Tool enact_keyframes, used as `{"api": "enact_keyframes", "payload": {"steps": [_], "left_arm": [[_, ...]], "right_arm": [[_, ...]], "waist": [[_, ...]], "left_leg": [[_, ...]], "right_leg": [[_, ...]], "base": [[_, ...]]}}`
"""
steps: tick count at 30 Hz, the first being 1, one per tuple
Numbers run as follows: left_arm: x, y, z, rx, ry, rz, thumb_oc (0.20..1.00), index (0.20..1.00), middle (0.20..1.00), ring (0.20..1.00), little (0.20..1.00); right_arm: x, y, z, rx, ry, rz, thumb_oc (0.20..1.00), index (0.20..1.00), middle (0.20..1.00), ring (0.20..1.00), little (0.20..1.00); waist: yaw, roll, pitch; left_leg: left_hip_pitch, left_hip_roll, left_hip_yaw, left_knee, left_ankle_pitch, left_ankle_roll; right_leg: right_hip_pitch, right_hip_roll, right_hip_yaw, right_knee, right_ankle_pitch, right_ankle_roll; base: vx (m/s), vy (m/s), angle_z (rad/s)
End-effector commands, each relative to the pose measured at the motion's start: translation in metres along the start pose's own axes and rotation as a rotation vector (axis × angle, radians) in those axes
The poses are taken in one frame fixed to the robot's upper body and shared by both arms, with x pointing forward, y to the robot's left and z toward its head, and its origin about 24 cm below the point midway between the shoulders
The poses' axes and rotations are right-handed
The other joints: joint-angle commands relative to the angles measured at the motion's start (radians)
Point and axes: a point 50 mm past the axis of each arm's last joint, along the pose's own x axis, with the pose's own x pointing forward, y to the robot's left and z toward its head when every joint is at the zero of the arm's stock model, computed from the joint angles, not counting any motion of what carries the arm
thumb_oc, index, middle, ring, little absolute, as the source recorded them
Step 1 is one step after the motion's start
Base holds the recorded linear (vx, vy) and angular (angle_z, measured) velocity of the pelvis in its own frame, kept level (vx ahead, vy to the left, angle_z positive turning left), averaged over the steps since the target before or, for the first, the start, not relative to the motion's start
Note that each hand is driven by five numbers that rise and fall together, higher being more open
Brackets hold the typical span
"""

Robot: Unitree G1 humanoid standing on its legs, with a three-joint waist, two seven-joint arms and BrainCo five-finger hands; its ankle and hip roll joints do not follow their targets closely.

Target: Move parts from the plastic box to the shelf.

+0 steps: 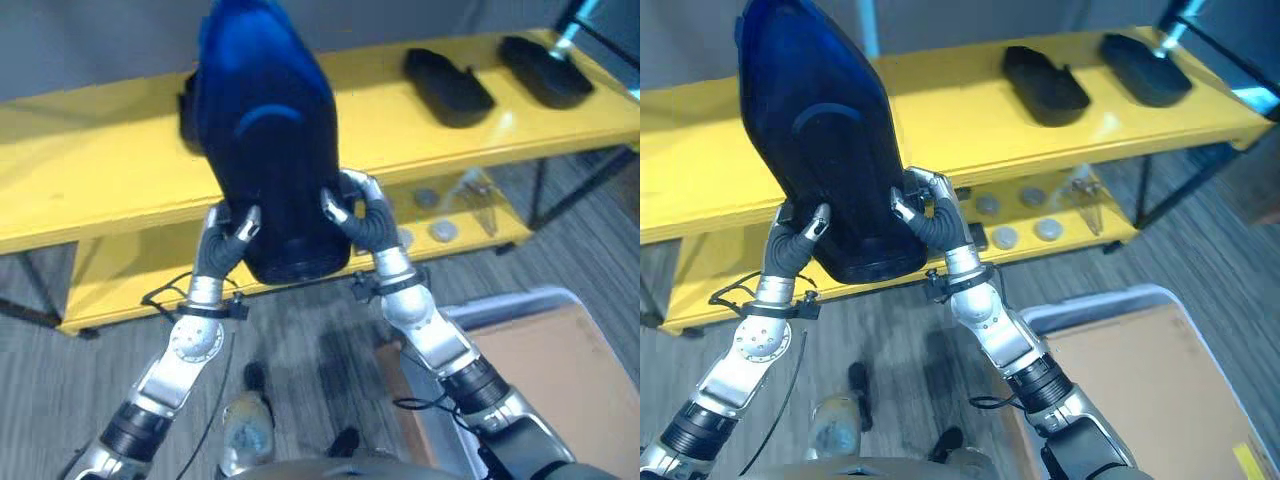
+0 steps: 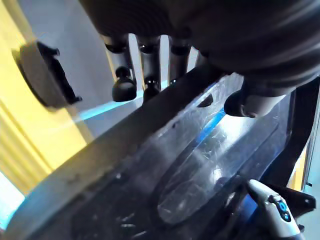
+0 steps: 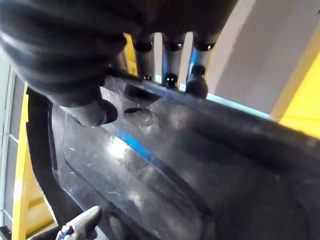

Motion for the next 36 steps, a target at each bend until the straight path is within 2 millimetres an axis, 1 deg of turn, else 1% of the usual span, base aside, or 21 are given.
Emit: {"api": "enact_keyframes", "payload": {"steps": [1,4,6,9,10,11,13,15,16,17,18,20,22,23,24,26,28,30,32,34,36], "left_arm": [[0.012,0.040,0.013,0.089,-0.155,0.143,0.200,0.200,0.200,0.200,0.200],[0.012,0.041,0.014,0.095,-0.162,0.138,0.200,0.200,0.200,0.200,0.200],[0.018,0.039,0.021,0.083,-0.200,0.126,0.200,0.200,0.200,0.200,0.200],[0.022,0.036,0.023,0.072,-0.214,0.118,0.200,0.200,0.200,0.200,0.200],[0.027,0.032,0.028,0.055,-0.247,0.099,0.200,0.200,0.200,0.200,0.200],[0.030,0.029,0.029,0.052,-0.259,0.082,0.200,0.200,0.200,0.200,0.200],[0.035,0.023,0.029,0.027,-0.265,0.056,0.200,0.200,0.200,0.200,0.200],[0.039,0.017,0.026,0.004,-0.247,0.035,0.200,0.200,0.200,0.200,0.200],[0.040,0.014,0.024,-0.010,-0.234,0.023,0.200,0.200,0.200,0.200,0.200],[0.042,0.011,0.025,-0.022,-0.235,0.010,0.200,0.200,0.200,0.200,0.200],[0.042,0.010,0.026,-0.034,-0.238,0.003,0.200,0.200,0.200,0.200,0.200],[0.042,0.014,0.031,-0.026,-0.265,0.016,0.200,0.200,0.200,0.200,0.200],[0.039,0.013,0.032,-0.079,-0.254,0.050,0.200,0.200,0.200,0.200,0.200],[0.036,0.010,0.030,-0.114,-0.228,0.059,0.200,0.200,0.200,0.200,0.200],[0.032,0.011,0.030,-0.121,-0.218,0.063,0.200,0.200,0.200,0.200,0.200],[0.028,0.016,0.029,-0.059,-0.225,0.033,0.200,0.200,0.200,0.200,0.200],[0.025,0.019,0.024,-0.039,-0.193,0.042,0.200,0.200,0.200,0.200,0.200],[0.026,0.023,0.022,-0.041,-0.185,0.082,0.200,0.200,0.200,0.200,0.200],[0.029,0.025,0.025,-0.024,-0.208,0.100,0.200,0.200,0.200,0.200,0.200],[0.031,0.024,0.028,-0.012,-0.234,0.084,0.200,0.200,0.200,0.200,0.200],[0.038,0.016,0.027,-0.007,-0.242,0.054,0.200,0.200,0.200,0.200,0.200]], "right_arm": [[-0.015,-0.017,0.001,0.034,0.008,-0.041,0.200,0.200,0.200,0.200,0.200],[-0.014,-0.014,0.002,0.038,0.006,-0.029,0.200,0.200,0.200,0.200,0.200],[-0.010,-0.005,0.002,0.043,0.009,0.007,0.200,0.200,0.200,0.200,0.200],[-0.008,-0.003,0.001,0.041,0.014,0.014,0.200,0.200,0.200,0.200,0.200],[-0.006,-0.004,0.002,0.032,0.006,0.003,0.200,0.200,0.200,0.200,0.200],[-0.007,-0.006,0.003,0.030,0.001,-0.005,0.200,0.200,0.200,0.200,0.200],[-0.008,-0.009,0.004,0.031,0.001,-0.017,0.200,0.200,0.200,0.200,0.200],[-0.011,-0.015,0.006,0.023,-0.008,-0.033,0.200,0.200,0.200,0.200,0.200],[-0.013,-0.019,0.005,0.011,-0.002,-0.038,0.200,0.200,0.200,0.200,0.200],[-0.013,-0.023,0.004,-0.003,-0.001,-0.047,0.200,0.200,0.200,0.200,0.200],[-0.014,-0.025,0.005,-0.002,-0.002,-0.054,0.200,0.200,0.200,0.200,0.200],[-0.021,-0.028,0.008,0.020,-0.006,-0.054,0.200,0.200,0.200,0.200,0.200],[-0.026,-0.029,0.004,0.029,0.025,-0.060,0.200,0.200,0.200,0.200,0.200],[-0.025,-0.031,0.001,0.023,0.038,-0.061,0.200,0.200,0.200,0.200,0.200],[-0.026,-0.033,0.000,0.019,0.044,-0.057,0.200,0.200,0.200,0.200,0.200],[-0.025,-0.036,0.002,0.012,0.025,-0.053,0.200,0.200,0.200,0.200,0.200],[-0.023,-0.035,-0.001,0.016,0.032,-0.062,0.200,0.200,0.200,0.200,0.200],[-0.019,-0.029,0.000,0.040,0.025,-0.057,0.200,0.200,0.200,0.200,0.200],[-0.015,-0.024,0.000,0.055,0.014,-0.056,0.200,0.200,0.200,0.200,0.200],[-0.018,-0.022,-0.004,0.060,0.034,-0.054,0.200,0.200,0.200,0.200,0.200],[-0.018,-0.022,-0.009,0.052,0.064,-0.070,0.200,0.200,0.200,0.200,0.200]], "waist": [[-0.069,0.013,-0.126],[-0.066,0.008,-0.128],[-0.054,0.004,-0.133],[-0.056,0.003,-0.131],[-0.080,0.001,-0.120],[-0.103,0.003,-0.115],[-0.103,0.012,-0.115],[-0.122,0.031,-0.110],[-0.136,0.035,-0.101],[-0.144,0.034,-0.091],[-0.151,0.032,-0.081],[-0.162,0.032,-0.058],[-0.150,0.031,-0.039],[-0.139,0.040,-0.021],[-0.134,0.044,-0.013],[-0.121,0.033,-0.019],[-0.109,0.030,-0.033],[-0.094,0.035,-0.050],[-0.088,0.043,-0.072],[-0.100,0.052,-0.097],[-0.102,0.050,-0.105]], "left_leg": [[0.037,-0.068,-0.126,-0.079,0.009,-0.025],[0.035,-0.087,-0.127,-0.062,-0.010,-0.014],[0.027,-0.171,-0.139,-0.008,-0.064,0.027],[0.033,-0.197,-0.141,-0.015,-0.070,0.042],[0.043,-0.244,-0.151,-0.036,-0.080,0.070],[0.047,-0.251,-0.163,-0.044,-0.078,0.076],[0.055,-0.243,-0.177,-0.068,-0.070,0.081],[0.063,-0.233,-0.195,-0.080,-0.072,0.087],[0.069,-0.237,-0.215,-0.076,-0.080,0.089],[0.070,-0.248,-0.232,-0.059,-0.094,0.089],[0.078,-0.258,-0.240,-0.036,-0.118,0.089],[0.036,-0.275,-0.281,0.117,-0.173,0.078],[-0.057,-0.263,-0.280,0.298,-0.112,0.015],[-0.104,-0.264,-0.310,0.382,-0.051,-0.038],[-0.131,-0.263,-0.326,0.422,-0.039,-0.066],[-0.161,-0.230,-0.331,0.451,-0.059,-0.070],[-0.159,-0.137,-0.309,0.418,-0.084,-0.056],[-0.117,-0.081,-0.369,0.289,-0.095,-0.059],[-0.053,-0.043,-0.430,0.109,-0.070,-0.069],[0.004,-0.015,-0.385,-0.021,-0.041,-0.075],[0.010,-0.036,-0.351,-0.068,-0.022,-0.077]], "right_leg": [[0.031,-0.059,0.123,-0.015,-0.093,0.111],[0.051,-0.081,0.117,-0.024,-0.085,0.123],[0.065,-0.189,0.125,0.012,-0.020,0.151],[0.053,-0.226,0.128,0.038,0.021,0.157],[0.002,-0.268,0.205,0.114,0.159,0.177],[-0.022,-0.227,0.290,0.142,0.171,0.174],[-0.052,-0.108,0.453,0.139,0.066,0.177],[-0.090,0.016,0.560,0.155,-0.066,0.152],[-0.111,0.076,0.607,0.160,-0.098,0.146],[-0.108,0.102,0.622,0.149,-0.105,0.137],[-0.098,0.100,0.611,0.139,-0.105,0.126],[-0.067,0.109,0.618,0.100,-0.118,0.107],[-0.008,0.091,0.608,0.044,-0.109,0.088],[0.014,0.092,0.606,0.026,-0.103,0.078],[0.024,0.089,0.596,0.014,-0.101,0.071],[0.044,0.064,0.580,-0.029,-0.091,0.076],[0.064,0.036,0.554,-0.082,-0.089,0.090],[0.056,0.022,0.566,-0.091,-0.091,0.106],[0.047,0.021,0.589,-0.111,-0.096,0.123],[0.048,-0.003,0.587,-0.133,-0.087,0.141],[0.030,-0.049,0.576,-0.147,-0.058,0.164]], "base": [[0.26,0.213,0.78],[0.19,0.193,0.73],[0.27,0.394,0.52],[0.13,0.260,0.19],[0.18,0.252,0.09],[0.22,0.283,0.34],[0.15,0.083,0.57],[0.18,0.063,0.27],[0.16,0.018,0.14],[0.15,-0.043,0.47],[0.12,-0.101,0.79],[0.05,-0.156,0.73],[0.02,-0.064,0.66],[-0.05,0.017,0.89],[-0.04,0.030,0.64],[0.04,0.040,0.07],[0.07,0.120,0.00],[0.11,0.219,-0.10],[0.13,0.291,-0.24],[0.12,0.374,-0.33],[0.09,0.447,-0.26]]}}
